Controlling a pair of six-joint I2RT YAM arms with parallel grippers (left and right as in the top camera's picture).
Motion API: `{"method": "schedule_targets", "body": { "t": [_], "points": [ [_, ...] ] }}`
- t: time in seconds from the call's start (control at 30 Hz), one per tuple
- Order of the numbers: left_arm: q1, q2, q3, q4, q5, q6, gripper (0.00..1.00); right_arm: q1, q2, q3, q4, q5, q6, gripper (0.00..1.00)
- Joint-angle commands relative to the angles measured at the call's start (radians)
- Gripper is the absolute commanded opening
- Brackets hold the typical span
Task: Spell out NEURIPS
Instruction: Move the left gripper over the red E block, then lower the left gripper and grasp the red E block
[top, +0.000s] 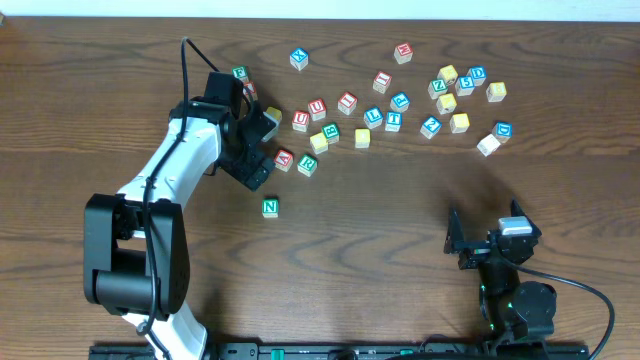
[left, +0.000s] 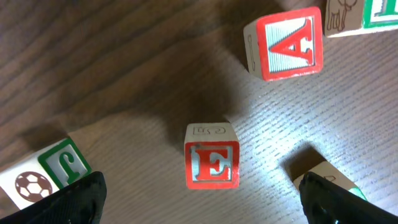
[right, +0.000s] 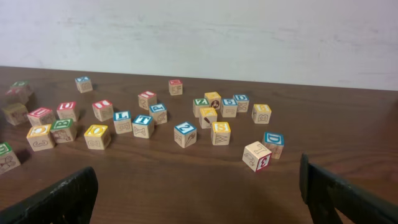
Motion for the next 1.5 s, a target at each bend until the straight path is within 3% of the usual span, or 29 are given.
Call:
{"method": "schedule_targets", "body": {
  "t": [0.0, 0.57, 0.73, 0.83, 0.9, 1.37, 1.47],
  "points": [
    [0.005, 0.022, 0.025, 0.007, 0.005, 0.014, 0.98, -0.005, -0.004, -0.001, -0.005, -0.002, 0.007, 0.99],
    [0.004, 0.106, 0.025, 0.045, 0.006, 0.014, 0.99, -0.005, -0.004, -0.001, -0.005, -0.002, 0.007, 0.99],
    [0.004, 0.106, 0.025, 0.045, 0.006, 0.014, 0.88, -0.005, -0.004, -0.001, -0.005, -0.002, 0.007, 0.99],
    [0.004, 0.106, 0.024, 0.045, 0.006, 0.014, 0.73, -0.005, -0.004, -0.001, -0.005, -0.002, 0.007, 0.99],
    [0.004, 0.106, 0.024, 0.045, 0.006, 0.013, 0.68, -0.005, -0.004, -0.001, -0.005, -0.002, 0.007, 0.99],
    [0.004, 0.110, 0.021, 0.041, 0.029, 0.014, 0.62, -0.005, -0.004, -0.001, -0.005, -0.002, 0.007, 0.99],
    [0.004, 0.110, 0.021, 0.039, 0.029, 0.014, 0.54, -0.005, -0.004, -0.001, -0.005, -0.002, 0.007, 0.99]
  ]
}}
